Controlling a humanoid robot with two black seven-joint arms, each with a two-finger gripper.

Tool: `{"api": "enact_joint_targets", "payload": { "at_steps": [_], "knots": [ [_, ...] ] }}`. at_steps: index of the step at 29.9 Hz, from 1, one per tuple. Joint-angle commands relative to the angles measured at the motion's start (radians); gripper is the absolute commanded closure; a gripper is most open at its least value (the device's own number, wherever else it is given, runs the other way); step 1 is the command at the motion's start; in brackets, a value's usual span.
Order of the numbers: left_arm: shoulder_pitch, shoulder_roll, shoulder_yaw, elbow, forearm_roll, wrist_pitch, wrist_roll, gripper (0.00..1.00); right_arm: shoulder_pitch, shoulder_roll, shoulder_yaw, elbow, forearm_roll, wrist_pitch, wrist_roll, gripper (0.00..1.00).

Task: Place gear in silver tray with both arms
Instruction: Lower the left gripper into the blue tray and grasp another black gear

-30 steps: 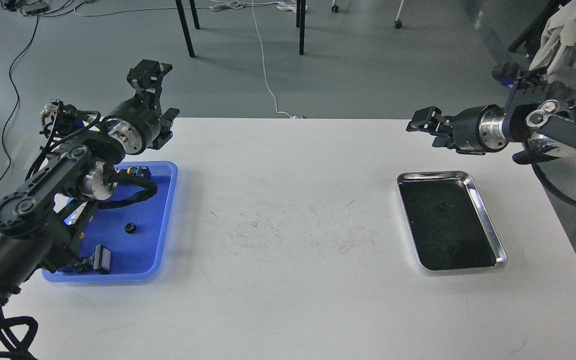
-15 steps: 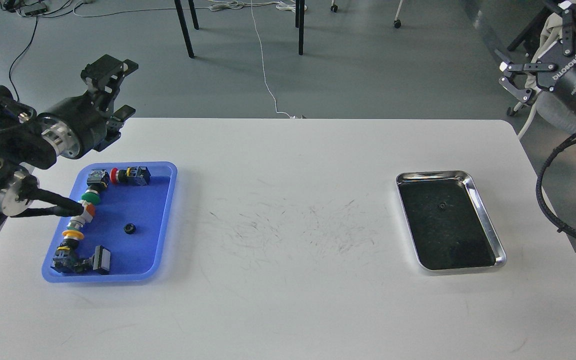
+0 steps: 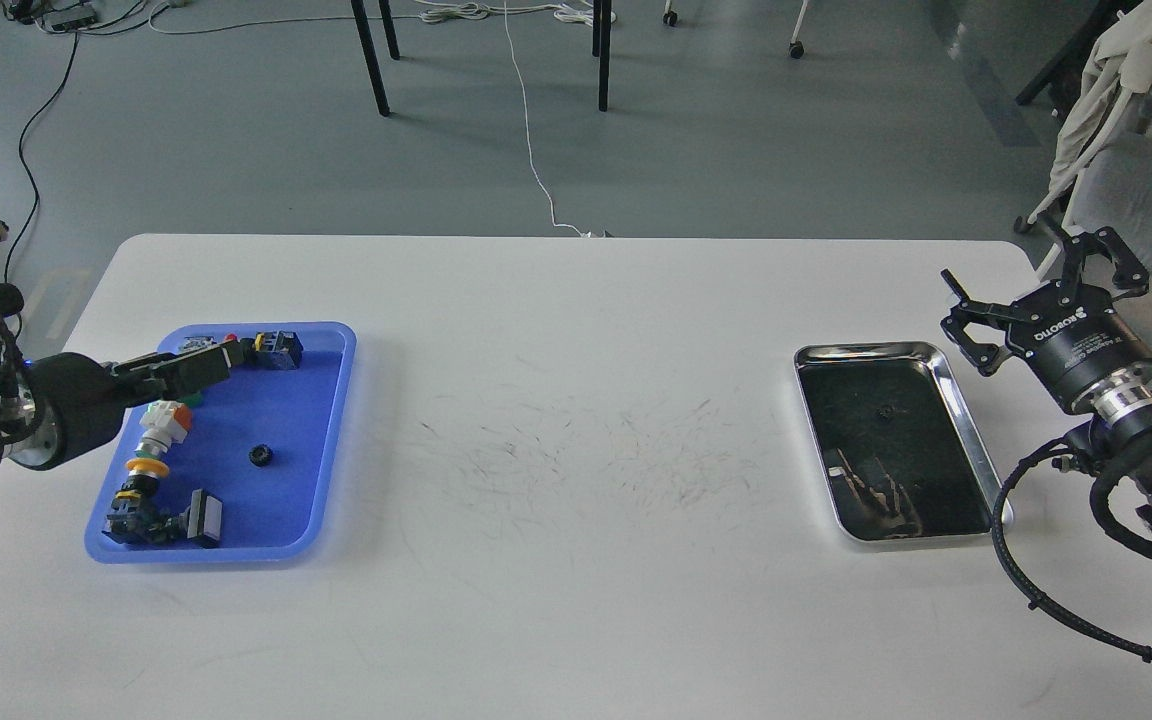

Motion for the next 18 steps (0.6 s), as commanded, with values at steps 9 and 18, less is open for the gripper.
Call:
{"api": "enact_joint_targets", "payload": {
  "at_steps": [9, 18],
  "knots": [
    [-0.001, -0.090, 0.140, 0.117, 0.316, 0.084, -0.058, 0.03, 0.001, 0.004, 0.007, 0.011, 0.000, 0.000, 0.000, 0.04],
    [-0.001, -0.145, 0.155, 0.151, 0.334, 0.101, -0.057, 0.05, 0.001, 0.015, 0.001, 0.008, 0.000, 0.000, 0.000, 0.04]
  ]
}}
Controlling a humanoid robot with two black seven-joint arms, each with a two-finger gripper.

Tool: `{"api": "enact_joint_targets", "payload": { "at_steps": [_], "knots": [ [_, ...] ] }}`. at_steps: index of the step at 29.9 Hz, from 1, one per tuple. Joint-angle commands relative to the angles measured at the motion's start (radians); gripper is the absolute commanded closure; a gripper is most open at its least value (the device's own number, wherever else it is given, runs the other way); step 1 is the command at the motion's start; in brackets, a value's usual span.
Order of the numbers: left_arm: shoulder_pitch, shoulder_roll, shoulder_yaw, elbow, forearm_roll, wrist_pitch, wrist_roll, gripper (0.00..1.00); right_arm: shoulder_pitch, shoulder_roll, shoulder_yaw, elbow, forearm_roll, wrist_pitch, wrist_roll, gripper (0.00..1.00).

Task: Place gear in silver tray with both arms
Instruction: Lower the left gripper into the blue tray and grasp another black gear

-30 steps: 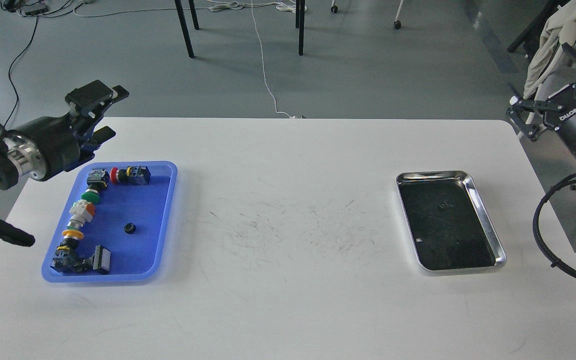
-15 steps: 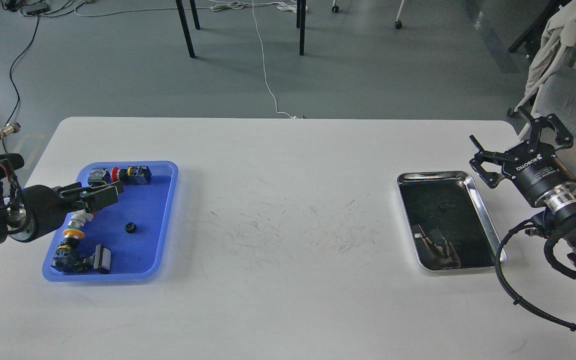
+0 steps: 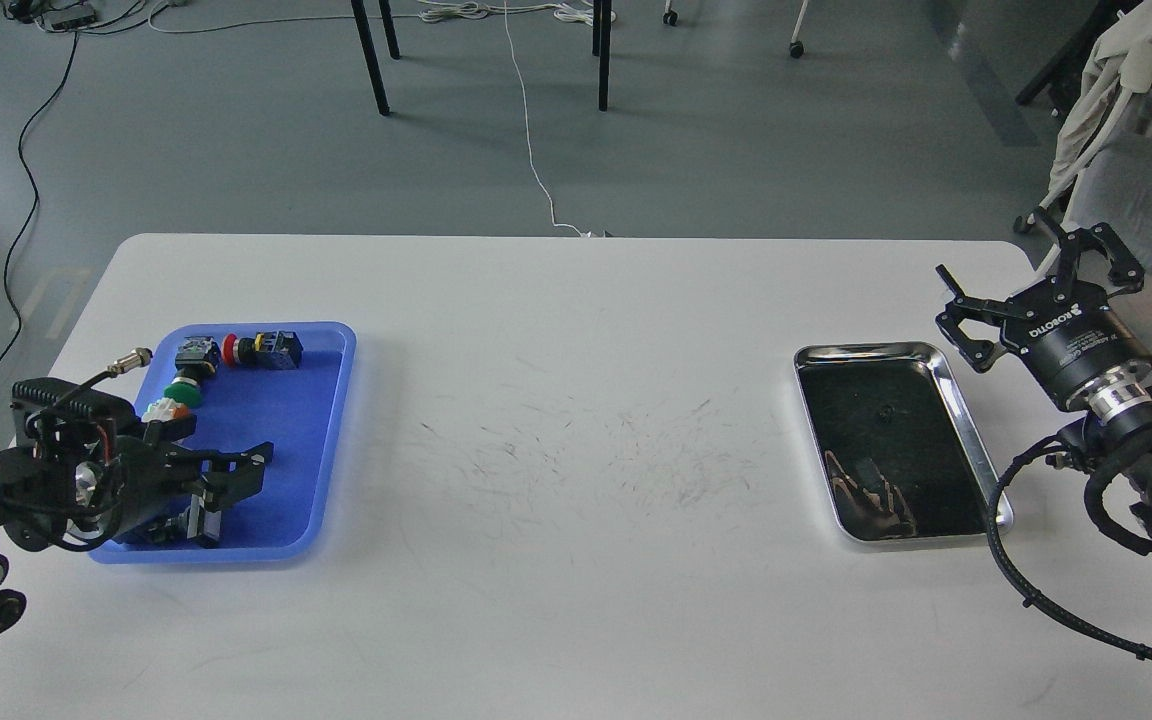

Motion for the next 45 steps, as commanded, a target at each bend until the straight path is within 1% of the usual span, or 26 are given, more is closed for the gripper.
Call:
{"api": "enact_joint_targets", "payload": {
  "at_steps": [1, 4, 8, 13, 17, 19, 22, 25, 29, 31, 34, 38, 39, 42, 45],
  "knots": [
    [0.000, -0.023, 0.001, 0.011, 0.017, 0.000, 0.001, 0.05, 0.000, 0.006, -0.004, -0.001, 0.000, 0.000, 0.000, 0.04],
    [0.000, -0.051, 0.001, 0.045, 0.056, 0.002, 0.001, 0.06, 0.001, 0.012, -0.006, -0.002, -0.001, 0.000, 0.000, 0.04],
    [0.000, -0.069, 0.001, 0.068, 0.063, 0.002, 0.001, 0.13, 0.004, 0.015, -0.006, -0.002, -0.001, 0.000, 0.000, 0.04],
    [0.002, -0.085, 0.001, 0.094, 0.064, 0.002, 0.000, 0.18, 0.006, 0.015, -0.007, -0.005, -0.003, 0.000, 0.000, 0.04],
    [0.002, -0.091, 0.003, 0.105, 0.064, 0.002, -0.002, 0.24, 0.009, 0.015, -0.009, -0.004, -0.003, 0.000, 0.001, 0.04],
    [0.002, -0.097, 0.009, 0.105, 0.064, 0.002, -0.002, 0.30, 0.009, 0.015, -0.009, -0.004, -0.003, 0.000, 0.000, 0.04],
    [-0.009, -0.097, 0.053, 0.105, 0.063, 0.002, 0.000, 0.41, 0.009, 0.015, -0.009, -0.005, -0.003, 0.000, 0.000, 0.04],
    [-0.008, -0.096, 0.060, 0.105, 0.061, 0.002, 0.001, 0.44, 0.009, 0.015, -0.010, -0.005, -0.003, 0.000, 0.000, 0.04],
    [-0.006, -0.096, 0.060, 0.105, 0.061, 0.000, 0.004, 0.53, 0.011, 0.015, -0.012, -0.004, -0.003, 0.000, 0.000, 0.04],
    [-0.006, -0.096, 0.060, 0.105, 0.061, 0.000, 0.004, 0.66, 0.011, 0.015, -0.013, -0.004, -0.003, 0.000, 0.001, 0.04],
    [-0.006, -0.097, 0.060, 0.105, 0.060, 0.000, 0.003, 0.70, 0.011, 0.015, -0.013, -0.002, -0.003, 0.000, 0.000, 0.04],
    [-0.009, -0.094, 0.060, 0.105, 0.055, 0.000, 0.003, 0.80, 0.011, 0.015, -0.013, -0.001, -0.003, 0.000, 0.001, 0.04],
    [-0.011, -0.092, 0.060, 0.105, 0.052, 0.000, 0.003, 0.85, 0.012, 0.015, -0.013, 0.001, -0.003, 0.000, 0.001, 0.04],
    [-0.020, -0.091, 0.058, 0.105, 0.049, -0.001, 0.003, 0.88, 0.012, 0.015, -0.013, 0.001, -0.003, 0.000, 0.000, 0.04],
    [-0.049, -0.082, 0.052, 0.088, 0.034, -0.009, 0.009, 0.89, 0.015, 0.015, -0.013, 0.002, -0.003, 0.000, 0.001, 0.04]
  ]
}}
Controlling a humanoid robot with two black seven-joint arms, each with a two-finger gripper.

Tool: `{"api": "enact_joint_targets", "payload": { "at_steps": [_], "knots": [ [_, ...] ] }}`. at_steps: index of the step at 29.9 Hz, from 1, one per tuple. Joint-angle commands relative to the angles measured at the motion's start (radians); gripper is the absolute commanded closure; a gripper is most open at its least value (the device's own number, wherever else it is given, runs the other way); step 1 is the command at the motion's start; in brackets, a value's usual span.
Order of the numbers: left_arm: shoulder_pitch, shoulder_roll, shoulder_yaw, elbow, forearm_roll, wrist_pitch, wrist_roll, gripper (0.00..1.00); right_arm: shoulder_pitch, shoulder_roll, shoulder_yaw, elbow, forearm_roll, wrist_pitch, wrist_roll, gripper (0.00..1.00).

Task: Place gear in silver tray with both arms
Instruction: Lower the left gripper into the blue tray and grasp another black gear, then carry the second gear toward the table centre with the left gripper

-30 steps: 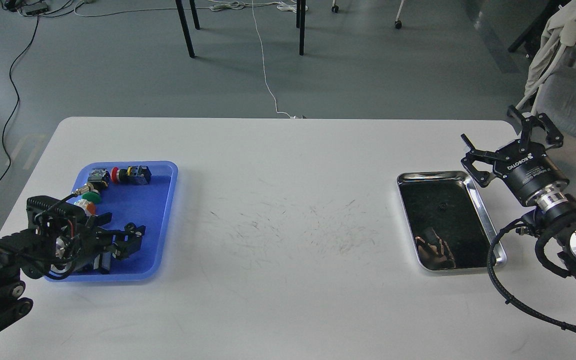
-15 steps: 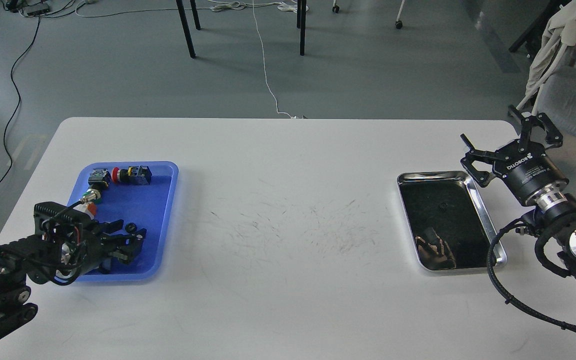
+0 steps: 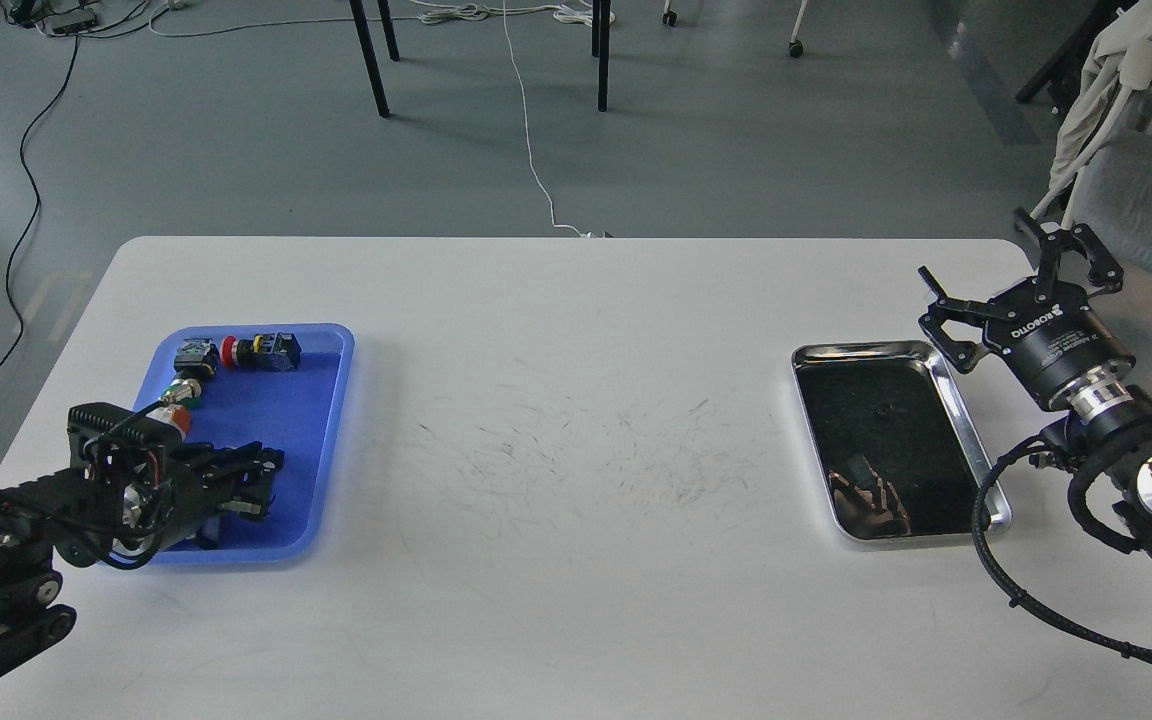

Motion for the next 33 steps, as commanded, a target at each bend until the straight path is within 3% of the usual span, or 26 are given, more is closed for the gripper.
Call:
{"api": "enact_joint_targets", "payload": {
  "at_steps": [1, 6, 10, 14, 18, 24, 29, 33],
  "knots": [
    [-0.039, 0.022, -0.016, -0.033, -0.039, -0.004, 0.009, 0.89, 0.006, 0.001, 0.000, 0.002, 0.000, 0.000, 0.001, 0.04],
    [-0.214, 0.123, -0.015, -0.177, -0.165, -0.063, 0.046, 0.89, 0.013, 0.000, 0.002, 0.005, 0.000, 0.000, -0.001, 0.04],
    [-0.295, 0.091, -0.016, -0.295, -0.179, -0.086, 0.119, 0.89, 0.015, -0.006, 0.002, 0.003, -0.003, 0.000, -0.001, 0.04],
    [-0.299, -0.148, -0.016, -0.344, -0.176, -0.074, 0.260, 0.89, 0.016, -0.015, 0.005, -0.011, -0.003, 0.000, -0.001, 0.03],
    [-0.283, -0.447, 0.001, -0.268, -0.153, -0.014, 0.336, 0.89, 0.016, -0.031, 0.003, -0.041, -0.003, 0.000, -0.001, 0.03],
    [-0.271, -0.825, 0.022, -0.041, -0.041, -0.005, 0.334, 0.89, 0.016, -0.032, 0.002, -0.074, -0.005, 0.000, -0.001, 0.03],
    [-0.225, -0.828, 0.022, 0.119, -0.029, 0.015, 0.316, 0.89, 0.015, -0.034, 0.002, -0.072, -0.005, 0.000, -0.001, 0.03],
    [-0.222, -0.828, 0.056, 0.166, -0.038, 0.021, 0.293, 0.89, 0.010, -0.034, 0.000, -0.066, -0.005, 0.000, -0.002, 0.03]
  ]
}}
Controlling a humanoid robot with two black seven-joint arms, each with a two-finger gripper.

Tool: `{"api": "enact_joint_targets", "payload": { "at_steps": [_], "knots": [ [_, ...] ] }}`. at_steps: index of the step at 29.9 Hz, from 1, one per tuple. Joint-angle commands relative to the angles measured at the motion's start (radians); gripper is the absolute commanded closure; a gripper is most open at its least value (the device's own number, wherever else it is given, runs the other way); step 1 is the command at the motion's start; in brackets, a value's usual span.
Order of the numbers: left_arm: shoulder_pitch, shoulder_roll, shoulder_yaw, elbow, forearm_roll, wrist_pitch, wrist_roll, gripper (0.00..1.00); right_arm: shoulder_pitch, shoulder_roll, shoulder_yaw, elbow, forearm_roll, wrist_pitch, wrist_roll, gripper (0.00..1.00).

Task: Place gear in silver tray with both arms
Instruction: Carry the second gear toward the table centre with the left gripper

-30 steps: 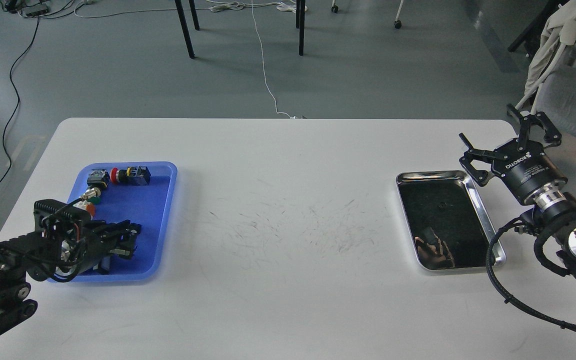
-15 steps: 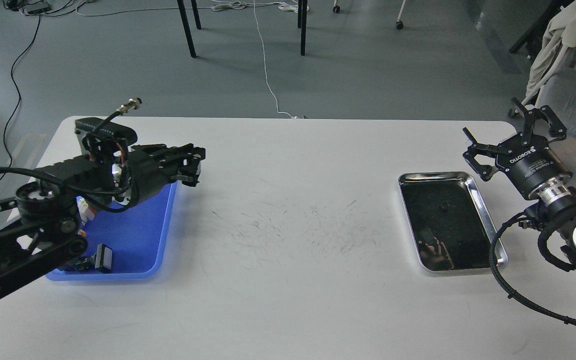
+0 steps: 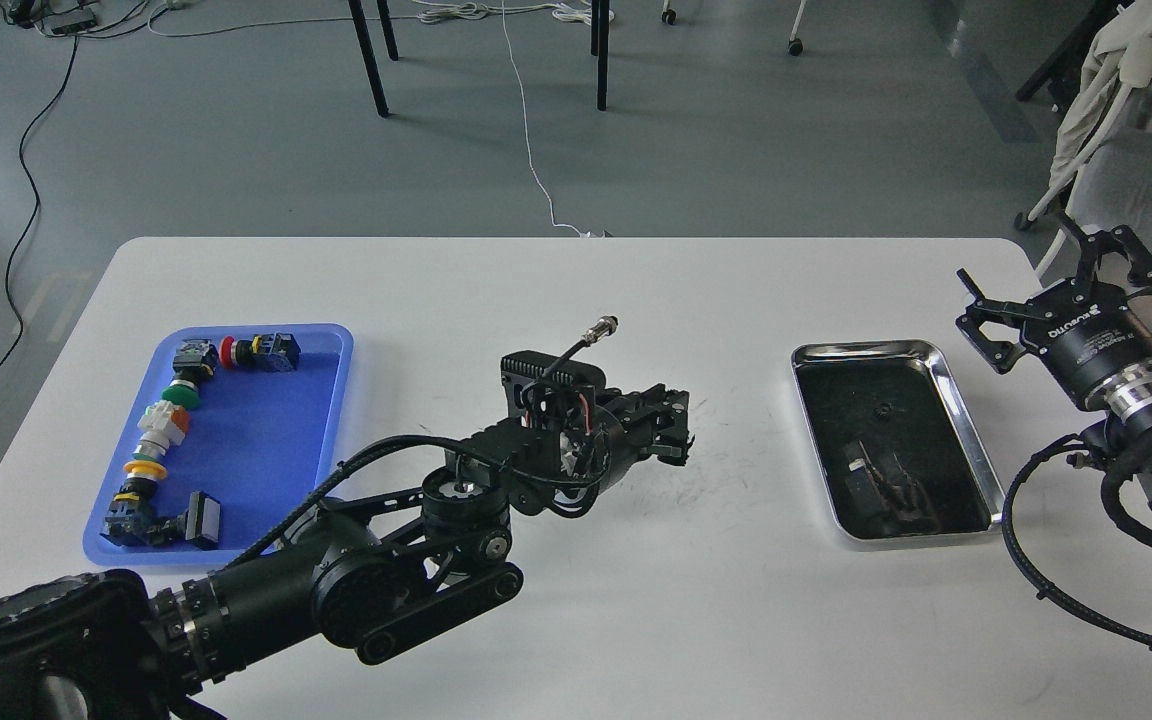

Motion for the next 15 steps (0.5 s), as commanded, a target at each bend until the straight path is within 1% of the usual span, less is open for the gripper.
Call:
{"api": "enact_joint_targets", "payload": {
  "at_steps": [1, 4, 9, 15],
  "knots": [
    [0.011, -0.002, 0.044, 0.033, -0.012, 0.013, -0.020, 0.88, -0.007, 0.001, -0.004, 0.011, 0.000, 0.000, 0.001, 0.03],
    [0.059, -0.002, 0.048, 0.031, -0.012, 0.038, -0.024, 0.88, -0.010, 0.006, -0.004, 0.006, 0.000, 0.000, 0.001, 0.03],
    [0.123, -0.002, 0.051, 0.010, -0.008, 0.039, -0.026, 0.88, -0.009, 0.004, -0.004, 0.006, 0.000, 0.000, -0.001, 0.03],
    [0.131, -0.002, 0.051, -0.002, -0.008, 0.041, -0.030, 0.85, -0.007, 0.001, -0.004, 0.011, 0.000, 0.000, -0.001, 0.03]
  ]
}}
